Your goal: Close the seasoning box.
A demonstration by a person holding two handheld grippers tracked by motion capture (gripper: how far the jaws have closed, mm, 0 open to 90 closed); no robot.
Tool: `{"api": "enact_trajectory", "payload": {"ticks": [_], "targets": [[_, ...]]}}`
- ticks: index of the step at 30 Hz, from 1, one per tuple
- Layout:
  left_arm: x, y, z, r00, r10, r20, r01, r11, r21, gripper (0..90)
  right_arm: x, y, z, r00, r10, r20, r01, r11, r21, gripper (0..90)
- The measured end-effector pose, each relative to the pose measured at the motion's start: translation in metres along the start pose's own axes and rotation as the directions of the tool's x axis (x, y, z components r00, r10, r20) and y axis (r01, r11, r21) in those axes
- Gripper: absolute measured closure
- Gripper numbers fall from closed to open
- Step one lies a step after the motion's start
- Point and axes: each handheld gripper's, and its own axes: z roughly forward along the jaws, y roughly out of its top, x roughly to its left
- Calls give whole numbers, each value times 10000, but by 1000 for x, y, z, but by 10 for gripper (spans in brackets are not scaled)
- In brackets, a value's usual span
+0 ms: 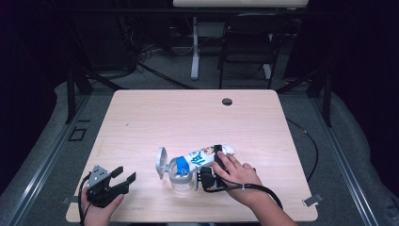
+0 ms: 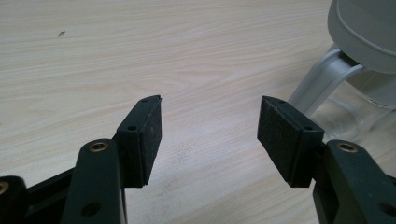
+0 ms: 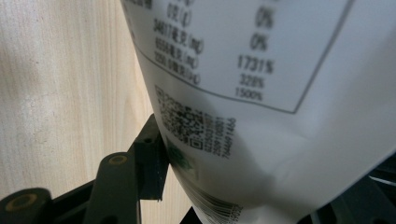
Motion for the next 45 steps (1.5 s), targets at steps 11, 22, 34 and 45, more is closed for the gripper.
{"api": "enact_trajectory", "payload": {"ticks": [11,22,34,45], "targets": [[0,-1,0,10000,-72,-33,72,10000,-55,404,-1,2,0,9999,-140,5,140,9998,147,452],[1,-1,-1,10000,-59,-30,60,10000,24,407,-3,3,-1,9995,-314,74,313,9994,142,455],[1,-2,-1,10000,-70,-27,70,10000,15,408,-3,4,-1,9993,-382,55,381,9989,259,456],[1,-3,-2,9999,-107,-76,107,9999,-20,407,-5,6,-2,9985,-536,70,534,9981,321,458]]}}
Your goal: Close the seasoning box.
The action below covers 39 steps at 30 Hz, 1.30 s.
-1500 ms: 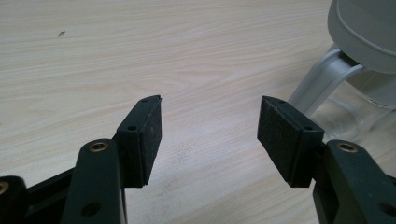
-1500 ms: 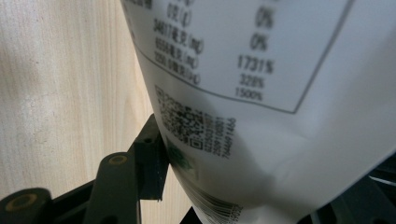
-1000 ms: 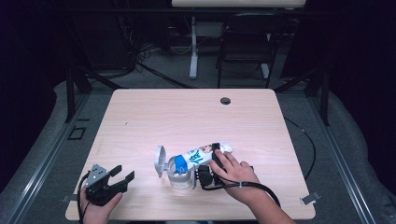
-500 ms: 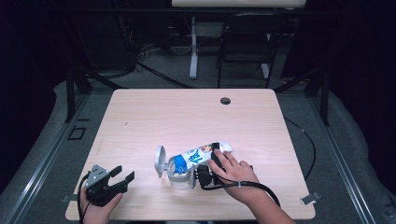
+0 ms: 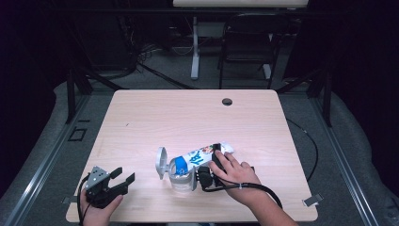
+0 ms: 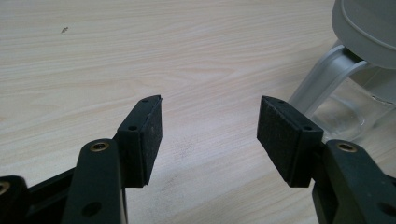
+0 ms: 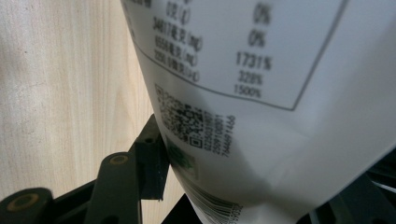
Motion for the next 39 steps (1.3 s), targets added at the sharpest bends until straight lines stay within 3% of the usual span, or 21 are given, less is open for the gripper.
{"api": "enact_trajectory", "payload": {"ticks": [39], "targets": [[-1,1,0,10000,-2,25,2,10000,-56,407,-2,3,-2,9977,-563,367,558,9984,133,471]]}}
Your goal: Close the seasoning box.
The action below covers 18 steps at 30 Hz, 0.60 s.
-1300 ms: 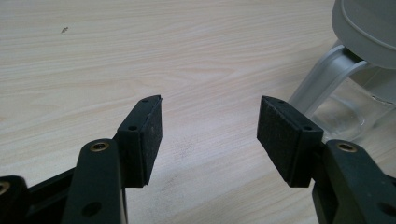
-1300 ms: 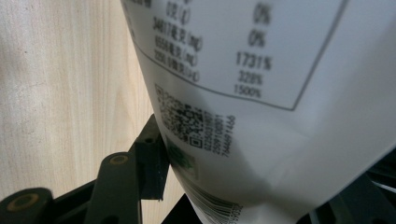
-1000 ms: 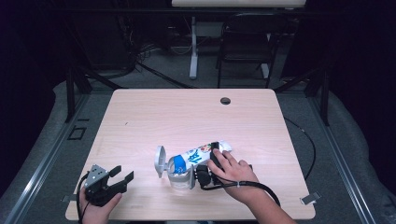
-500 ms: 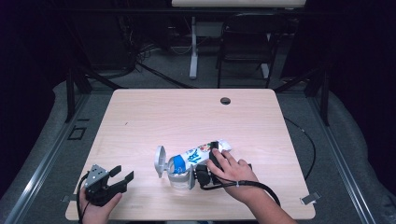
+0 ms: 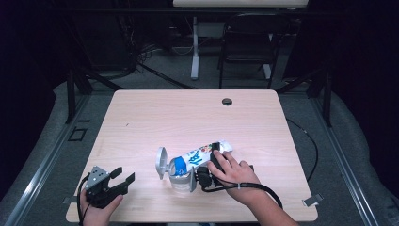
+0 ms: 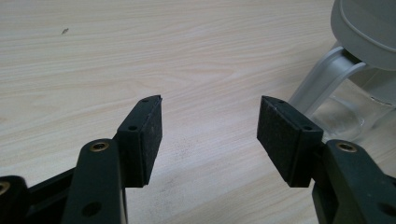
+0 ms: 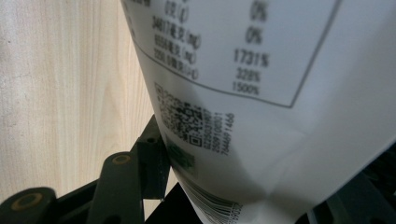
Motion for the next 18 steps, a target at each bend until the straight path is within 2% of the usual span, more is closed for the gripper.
{"api": "enact_trajectory", "payload": {"ticks": [18], "targets": [[0,0,0,10000,-1,24,1,10000,-8,407,-1,1,-1,9998,-145,120,146,9998,-108,480]]}}
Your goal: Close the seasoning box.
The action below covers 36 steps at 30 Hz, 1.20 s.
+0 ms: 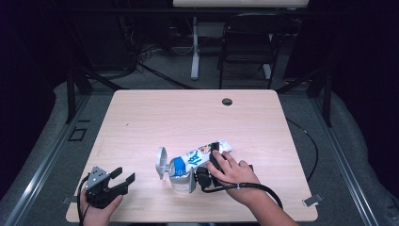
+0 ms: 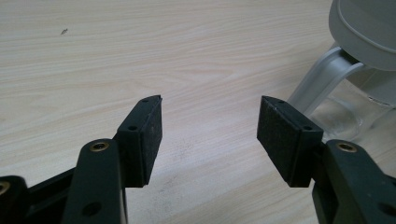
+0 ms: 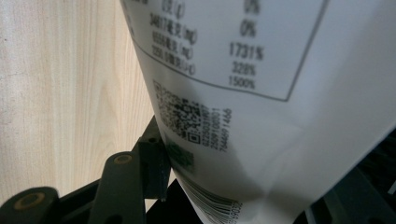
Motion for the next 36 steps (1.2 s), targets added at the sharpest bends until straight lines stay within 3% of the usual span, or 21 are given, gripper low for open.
{"api": "enact_trajectory", "payload": {"ticks": [36], "targets": [[0,0,-1,10000,0,-31,1,10000,30,407,0,2,-2,9984,-464,319,461,9989,94,490]]}}
